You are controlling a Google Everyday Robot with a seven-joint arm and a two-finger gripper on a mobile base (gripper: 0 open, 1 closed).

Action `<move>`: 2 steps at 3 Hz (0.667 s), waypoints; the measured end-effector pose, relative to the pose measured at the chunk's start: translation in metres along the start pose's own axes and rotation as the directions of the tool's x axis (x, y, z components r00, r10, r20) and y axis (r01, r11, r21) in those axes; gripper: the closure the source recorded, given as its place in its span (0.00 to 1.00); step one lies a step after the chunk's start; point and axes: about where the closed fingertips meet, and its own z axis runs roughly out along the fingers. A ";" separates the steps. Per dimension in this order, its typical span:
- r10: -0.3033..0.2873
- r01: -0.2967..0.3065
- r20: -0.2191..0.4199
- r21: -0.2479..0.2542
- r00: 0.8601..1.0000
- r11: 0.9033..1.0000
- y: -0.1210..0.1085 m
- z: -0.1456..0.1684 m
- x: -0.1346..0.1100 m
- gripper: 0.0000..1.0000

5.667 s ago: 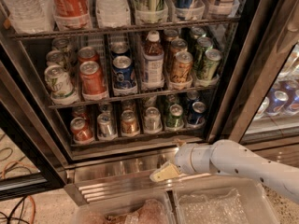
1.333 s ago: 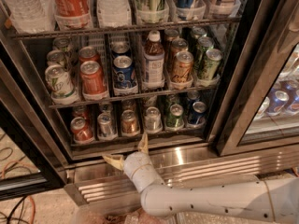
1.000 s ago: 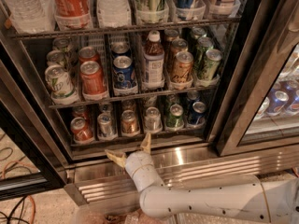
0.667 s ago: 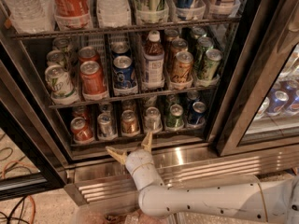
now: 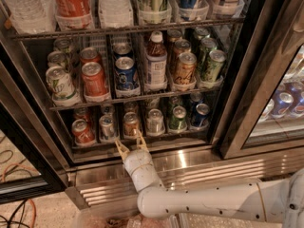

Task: Pick orange can from bottom shelf of fridge

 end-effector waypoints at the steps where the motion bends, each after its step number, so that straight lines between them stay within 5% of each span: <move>1: -0.007 0.007 0.002 -0.004 1.000 1.000 0.002 0.002 -0.002 0.35; 2: -0.004 0.004 0.002 0.007 1.000 1.000 -0.001 0.005 -0.003 0.30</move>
Offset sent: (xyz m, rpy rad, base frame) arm 0.0120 -0.0022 0.0062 0.0033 -0.0034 -0.0284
